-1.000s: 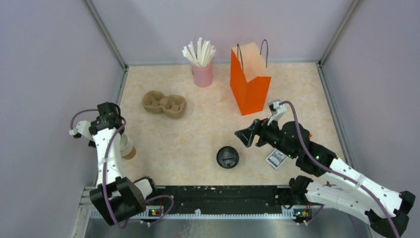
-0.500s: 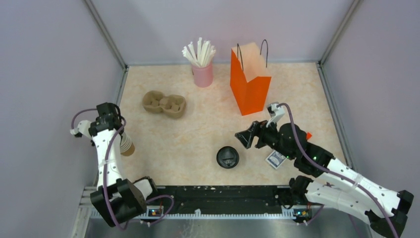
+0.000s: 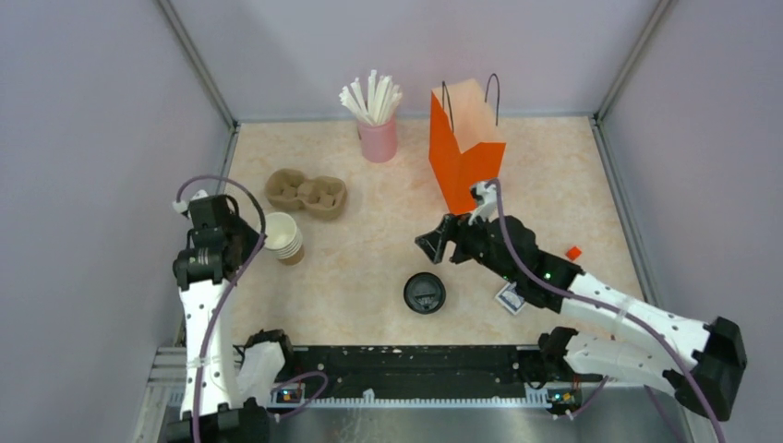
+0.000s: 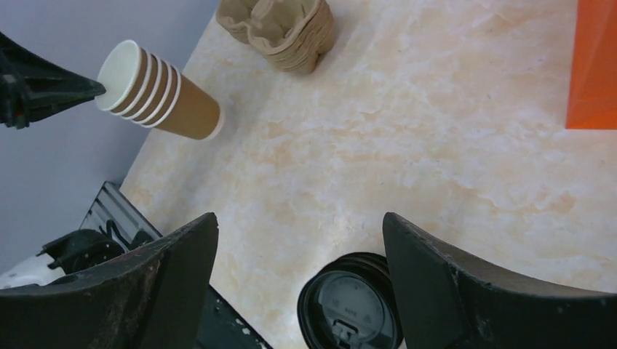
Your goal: Pack the takeout coffee
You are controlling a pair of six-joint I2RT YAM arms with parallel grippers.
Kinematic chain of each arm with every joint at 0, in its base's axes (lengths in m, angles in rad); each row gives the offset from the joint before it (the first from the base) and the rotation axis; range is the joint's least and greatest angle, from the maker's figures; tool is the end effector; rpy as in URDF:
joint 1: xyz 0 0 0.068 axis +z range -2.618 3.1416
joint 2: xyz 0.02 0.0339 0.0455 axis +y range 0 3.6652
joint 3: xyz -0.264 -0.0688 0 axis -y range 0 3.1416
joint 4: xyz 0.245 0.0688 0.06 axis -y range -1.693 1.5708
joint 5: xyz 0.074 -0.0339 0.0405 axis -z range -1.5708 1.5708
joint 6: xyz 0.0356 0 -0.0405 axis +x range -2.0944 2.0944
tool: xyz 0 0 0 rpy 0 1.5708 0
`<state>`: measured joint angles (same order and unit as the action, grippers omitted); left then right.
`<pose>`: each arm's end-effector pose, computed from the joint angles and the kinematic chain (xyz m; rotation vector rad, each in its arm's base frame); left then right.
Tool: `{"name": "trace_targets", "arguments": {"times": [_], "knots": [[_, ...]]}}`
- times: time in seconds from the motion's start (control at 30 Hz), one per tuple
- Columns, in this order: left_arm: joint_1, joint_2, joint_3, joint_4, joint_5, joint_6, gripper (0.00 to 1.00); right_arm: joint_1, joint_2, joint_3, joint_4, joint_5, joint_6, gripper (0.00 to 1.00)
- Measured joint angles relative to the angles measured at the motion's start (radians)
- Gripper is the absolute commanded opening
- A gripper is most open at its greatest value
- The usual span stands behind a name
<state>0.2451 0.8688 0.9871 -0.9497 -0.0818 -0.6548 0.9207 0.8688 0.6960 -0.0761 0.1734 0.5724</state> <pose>0.1540 0.0415 0.3227 -1.0782 2.1448 -0.0930 0.1301 0.1610 0.3052 -0.2034 1.8993 0.8849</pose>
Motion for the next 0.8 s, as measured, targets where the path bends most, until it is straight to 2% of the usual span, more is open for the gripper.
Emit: {"name": "trace_targets", "arguments": {"times": [0.13,0.3,0.5,0.8], "knots": [[-0.071,-0.063,0.0,0.027,0.122,0.057,0.0,0.0,0.168,0.029,0.103,-0.051,0.072,0.84],[-0.103,-0.07,-0.003,0.025,0.198,0.09,0.0,0.023,0.381,0.077,0.248,-0.137,0.125,0.78],[-0.114,-0.08,-0.102,0.058,0.379,0.101,0.0,0.076,0.603,0.23,0.28,-0.179,0.229,0.7],[-0.116,-0.135,-0.208,0.088,0.459,0.099,0.0,0.125,0.793,0.275,0.346,-0.222,0.403,0.64]]}}
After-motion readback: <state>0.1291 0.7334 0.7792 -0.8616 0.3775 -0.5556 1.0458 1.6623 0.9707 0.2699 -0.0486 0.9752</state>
